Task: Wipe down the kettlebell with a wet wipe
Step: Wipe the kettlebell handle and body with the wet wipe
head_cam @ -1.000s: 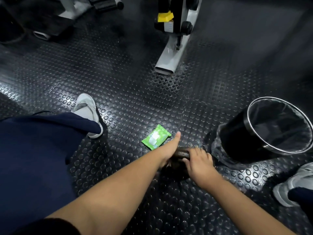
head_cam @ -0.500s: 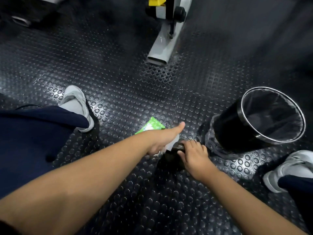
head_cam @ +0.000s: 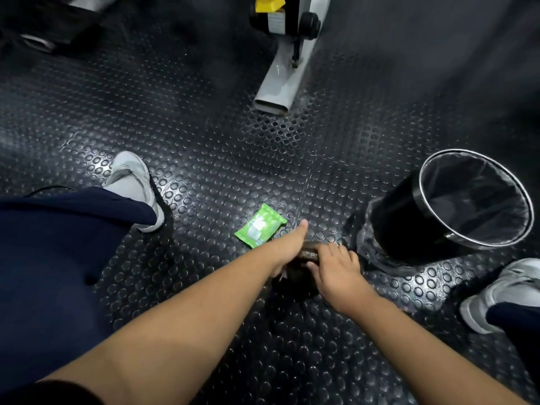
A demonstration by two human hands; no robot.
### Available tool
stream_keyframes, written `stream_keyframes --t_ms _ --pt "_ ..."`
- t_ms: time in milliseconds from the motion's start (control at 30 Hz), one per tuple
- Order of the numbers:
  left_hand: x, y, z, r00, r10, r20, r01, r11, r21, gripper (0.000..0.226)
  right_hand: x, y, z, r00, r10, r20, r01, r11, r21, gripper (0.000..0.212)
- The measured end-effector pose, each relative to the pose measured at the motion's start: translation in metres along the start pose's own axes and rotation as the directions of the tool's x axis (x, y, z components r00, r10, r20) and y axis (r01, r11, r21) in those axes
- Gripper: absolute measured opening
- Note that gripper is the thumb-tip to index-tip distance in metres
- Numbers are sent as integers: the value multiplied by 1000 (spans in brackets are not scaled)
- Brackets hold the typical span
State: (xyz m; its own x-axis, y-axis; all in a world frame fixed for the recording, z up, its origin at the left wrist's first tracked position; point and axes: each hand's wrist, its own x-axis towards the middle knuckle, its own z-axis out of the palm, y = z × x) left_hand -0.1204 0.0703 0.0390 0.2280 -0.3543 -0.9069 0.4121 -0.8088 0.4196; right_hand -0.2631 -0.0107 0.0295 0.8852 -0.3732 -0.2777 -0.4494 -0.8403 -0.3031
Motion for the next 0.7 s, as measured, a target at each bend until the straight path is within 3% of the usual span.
stream_keyframes --t_ms 267,400,533,633,700 --pt "-9 -7 -7 998 42 36 -34 980 -198 87 0 -1 -1 1000 17 18 -17 1000 15 42" --pt "-33 -3 1 992 108 65 -108 994 -17 88 -2 1 -2 1000 21 4 -21 1000 17 40" --pt "-56 -1 30 982 145 -121 -116 968 223 110 0 -4 -6 995 36 97 -39 999 27 43" --pt "-65 -11 46 965 186 -186 -110 927 360 90 5 -5 -6 986 50 161 -46 998 -32 55" --pt "-66 -20 42 949 238 -209 -141 908 395 78 4 -3 -5 986 55 157 -51 998 -34 40"
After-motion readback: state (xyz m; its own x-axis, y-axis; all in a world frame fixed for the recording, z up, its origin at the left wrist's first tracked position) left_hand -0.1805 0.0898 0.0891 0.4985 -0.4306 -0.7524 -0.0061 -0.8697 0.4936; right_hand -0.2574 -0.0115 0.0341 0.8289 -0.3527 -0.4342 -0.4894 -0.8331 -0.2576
